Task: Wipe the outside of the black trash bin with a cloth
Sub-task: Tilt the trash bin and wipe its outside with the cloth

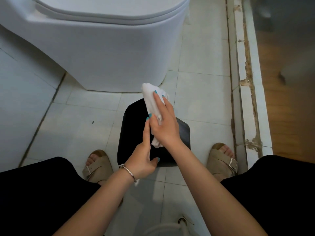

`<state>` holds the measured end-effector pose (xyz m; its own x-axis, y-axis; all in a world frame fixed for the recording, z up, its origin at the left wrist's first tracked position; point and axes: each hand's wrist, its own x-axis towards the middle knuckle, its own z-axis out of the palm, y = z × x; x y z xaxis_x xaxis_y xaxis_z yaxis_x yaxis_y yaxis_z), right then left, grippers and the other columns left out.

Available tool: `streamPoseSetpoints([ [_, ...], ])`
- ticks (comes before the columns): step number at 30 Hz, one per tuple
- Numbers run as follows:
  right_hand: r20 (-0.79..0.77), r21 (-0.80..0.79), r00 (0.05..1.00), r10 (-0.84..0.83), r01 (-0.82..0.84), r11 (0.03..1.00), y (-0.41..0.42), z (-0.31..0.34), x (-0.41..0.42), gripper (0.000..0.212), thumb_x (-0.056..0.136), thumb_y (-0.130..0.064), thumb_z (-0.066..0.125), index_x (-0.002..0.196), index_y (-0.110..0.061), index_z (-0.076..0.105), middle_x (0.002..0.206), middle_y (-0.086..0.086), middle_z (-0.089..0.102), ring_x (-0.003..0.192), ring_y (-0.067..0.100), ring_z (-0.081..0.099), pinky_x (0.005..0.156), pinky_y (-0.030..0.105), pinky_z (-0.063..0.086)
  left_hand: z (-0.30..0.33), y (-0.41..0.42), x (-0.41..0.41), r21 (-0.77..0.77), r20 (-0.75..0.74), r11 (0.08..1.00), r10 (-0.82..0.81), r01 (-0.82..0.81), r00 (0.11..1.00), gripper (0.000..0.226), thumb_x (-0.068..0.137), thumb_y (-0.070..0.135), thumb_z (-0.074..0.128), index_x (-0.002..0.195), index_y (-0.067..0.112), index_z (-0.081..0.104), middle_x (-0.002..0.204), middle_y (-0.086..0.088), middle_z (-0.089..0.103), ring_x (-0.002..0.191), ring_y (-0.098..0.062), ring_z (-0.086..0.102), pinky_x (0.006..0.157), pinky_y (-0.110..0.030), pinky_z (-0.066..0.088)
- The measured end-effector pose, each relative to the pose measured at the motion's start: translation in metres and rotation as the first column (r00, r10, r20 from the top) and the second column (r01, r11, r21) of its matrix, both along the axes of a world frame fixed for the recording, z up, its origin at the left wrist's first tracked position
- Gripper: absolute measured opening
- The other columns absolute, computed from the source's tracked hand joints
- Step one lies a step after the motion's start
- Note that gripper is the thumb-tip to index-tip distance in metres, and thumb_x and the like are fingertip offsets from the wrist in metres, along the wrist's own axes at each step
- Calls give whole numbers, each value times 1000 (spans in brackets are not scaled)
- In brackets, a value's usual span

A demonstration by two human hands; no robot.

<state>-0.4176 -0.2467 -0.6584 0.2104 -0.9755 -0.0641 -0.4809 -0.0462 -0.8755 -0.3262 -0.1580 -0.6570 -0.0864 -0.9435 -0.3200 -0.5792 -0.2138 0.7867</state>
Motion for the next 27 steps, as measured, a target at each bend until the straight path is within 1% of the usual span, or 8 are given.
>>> streamPoseSetpoints([
  [7, -40, 10, 998, -53, 53, 999, -10, -23, -22, 62, 95, -17, 47, 148, -42, 26, 155, -4, 24, 128, -2, 23, 92, 21, 33, 1, -1, -4, 35, 39, 999, -37, 35, 999, 122, 82, 5, 64, 134, 48, -38, 83, -22, 65, 45, -13, 51, 49, -29, 46],
  [9, -88, 52, 992, -92, 97, 994, -13, -37, -34, 61, 95, -18, 46, 148, -41, 27, 156, -5, 22, 127, -1, 24, 90, 23, 35, 0, -1, -5, 34, 31, 999, -30, 29, 999, 122, 82, 5, 65, 134, 48, -38, 82, -12, 64, 48, -12, 55, 54, -28, 52],
  [12, -110, 105, 981, -159, 171, 980, -16, -61, -54, 61, 95, -18, 45, 149, -40, 25, 157, -2, 21, 138, 6, 24, 101, 29, 33, -1, -3, -7, 15, 15, 1000, -27, 27, 1000, 121, 81, 5, 65, 136, 47, -35, 80, 17, 37, 57, -25, 62, 61, -45, 54],
  [19, -193, 268, 953, -233, 280, 922, -18, -92, -79, 61, 97, -19, 43, 150, -38, 22, 158, 3, 20, 143, 20, 25, 108, 39, 30, 1, -2, -8, -1, -26, 1000, -12, 12, 1000, 121, 81, 2, 65, 139, 48, -29, 96, -6, 56, 58, -25, 62, 67, -48, 55],
  [21, -207, 304, 944, -257, 312, 900, -21, -95, -84, 61, 96, -19, 43, 151, -37, 23, 157, 4, 23, 142, 22, 28, 109, 40, 31, 4, -3, -12, -9, -51, 1000, -6, 6, 999, 120, 81, 0, 66, 142, 45, -26, 119, -25, 55, 73, -16, 57, 81, -46, 54],
  [23, -204, 341, 934, -294, 350, 873, -23, -96, -87, 62, 95, -19, 44, 150, -37, 24, 156, 4, 25, 142, 23, 29, 111, 42, 32, 5, -4, -15, -19, -65, 1000, -1, 0, 998, 118, 81, 0, 66, 143, 44, -25, 129, -26, 49, 81, -14, 53, 85, -44, 52],
  [25, -181, 351, 929, -322, 367, 862, -24, -95, -87, 63, 93, -20, 44, 150, -38, 25, 156, 3, 29, 142, 22, 31, 111, 45, 33, 2, -3, -14, -32, -83, 999, 8, -11, 996, 118, 82, 0, 66, 144, 43, -24, 132, -11, 49, 77, -11, 58, 85, -36, 54],
  [27, -161, 345, 933, -321, 358, 868, -25, -94, -83, 64, 92, -20, 46, 149, -39, 26, 155, 1, 30, 142, 21, 30, 111, 46, 33, 0, -1, -10, -41, -115, 999, 15, -20, 993, 117, 82, -1, 66, 143, 44, -23, 129, 22, 39, 79, -5, 58, 85, -22, 50],
])
